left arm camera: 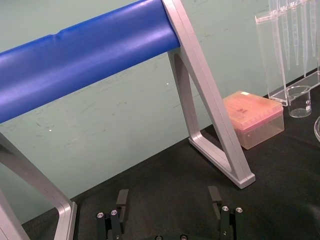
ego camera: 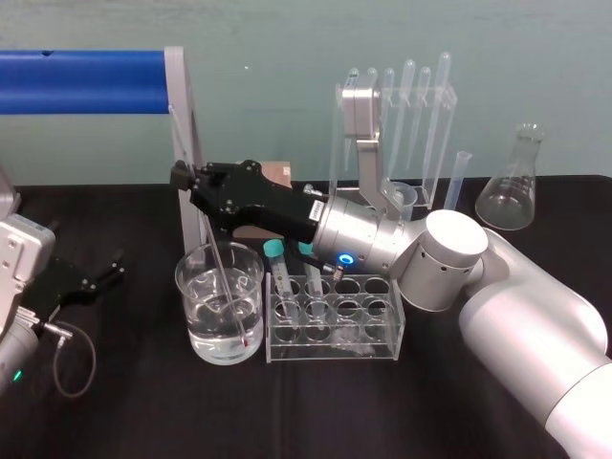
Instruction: Hold the thermometer with one hand and immerse one end into the beaker, then reinsert it into the test tube rack.
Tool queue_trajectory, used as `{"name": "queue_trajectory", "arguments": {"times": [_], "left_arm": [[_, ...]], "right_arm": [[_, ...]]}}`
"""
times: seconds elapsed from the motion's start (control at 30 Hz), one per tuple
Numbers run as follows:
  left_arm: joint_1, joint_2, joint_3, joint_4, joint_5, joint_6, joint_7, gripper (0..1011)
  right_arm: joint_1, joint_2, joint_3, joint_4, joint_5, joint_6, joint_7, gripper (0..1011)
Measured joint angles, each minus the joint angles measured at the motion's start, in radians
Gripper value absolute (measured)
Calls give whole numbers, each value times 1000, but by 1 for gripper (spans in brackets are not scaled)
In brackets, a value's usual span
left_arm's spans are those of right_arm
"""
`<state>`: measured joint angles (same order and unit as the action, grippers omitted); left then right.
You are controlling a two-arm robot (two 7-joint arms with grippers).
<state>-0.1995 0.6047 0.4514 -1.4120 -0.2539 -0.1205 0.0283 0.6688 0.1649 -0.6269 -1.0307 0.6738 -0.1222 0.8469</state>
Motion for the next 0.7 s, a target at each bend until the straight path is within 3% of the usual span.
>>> {"name": "queue_trajectory", "arguments": {"times": [0.7], "left_arm": [[0, 0, 0, 0, 0, 0, 0, 1008]], "right_arm": [[3, -2, -1, 11, 0, -2, 6, 57]]}}
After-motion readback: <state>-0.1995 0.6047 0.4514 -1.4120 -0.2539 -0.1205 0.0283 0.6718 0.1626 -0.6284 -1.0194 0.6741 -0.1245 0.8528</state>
